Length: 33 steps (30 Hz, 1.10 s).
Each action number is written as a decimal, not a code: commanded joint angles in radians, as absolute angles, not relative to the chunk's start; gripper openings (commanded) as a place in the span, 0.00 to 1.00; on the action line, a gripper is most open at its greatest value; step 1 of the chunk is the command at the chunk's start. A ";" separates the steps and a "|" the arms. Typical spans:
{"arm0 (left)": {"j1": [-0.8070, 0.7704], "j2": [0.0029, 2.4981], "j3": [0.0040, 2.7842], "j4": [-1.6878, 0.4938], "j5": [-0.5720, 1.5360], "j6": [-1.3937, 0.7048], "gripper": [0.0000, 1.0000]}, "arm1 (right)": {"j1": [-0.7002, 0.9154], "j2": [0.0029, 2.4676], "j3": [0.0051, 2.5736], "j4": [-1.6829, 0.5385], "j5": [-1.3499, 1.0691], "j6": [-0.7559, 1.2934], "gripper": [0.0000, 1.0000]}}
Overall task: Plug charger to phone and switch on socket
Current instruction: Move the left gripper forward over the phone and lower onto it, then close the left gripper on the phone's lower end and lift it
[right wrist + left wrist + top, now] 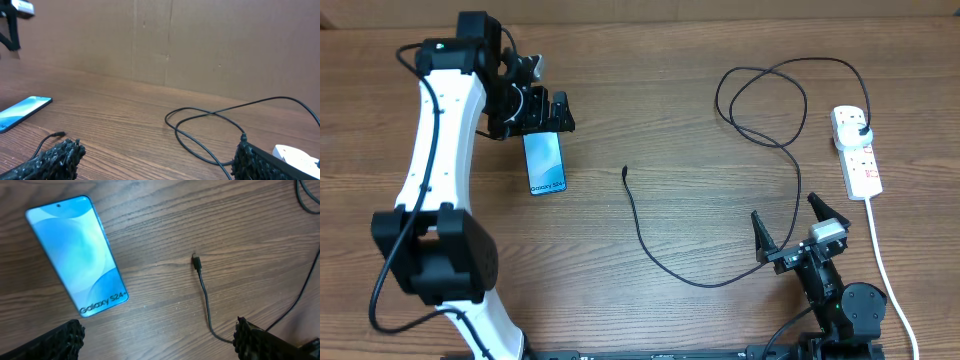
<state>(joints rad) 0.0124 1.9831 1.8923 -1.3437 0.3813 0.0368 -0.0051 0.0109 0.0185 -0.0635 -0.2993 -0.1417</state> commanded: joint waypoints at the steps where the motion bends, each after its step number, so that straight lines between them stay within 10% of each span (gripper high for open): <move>1: 0.005 2.045 1.913 -1.343 0.355 -0.029 1.00 | 0.001 0.003 0.008 -0.058 -0.289 -0.136 1.00; 8: -0.024 2.126 1.892 -1.353 0.074 -0.218 1.00 | 0.001 0.003 0.008 -0.058 -0.289 -0.135 1.00; 33: -0.027 2.310 1.868 -1.222 0.056 -0.179 1.00 | 0.001 0.003 0.008 -0.058 -0.289 -0.136 1.00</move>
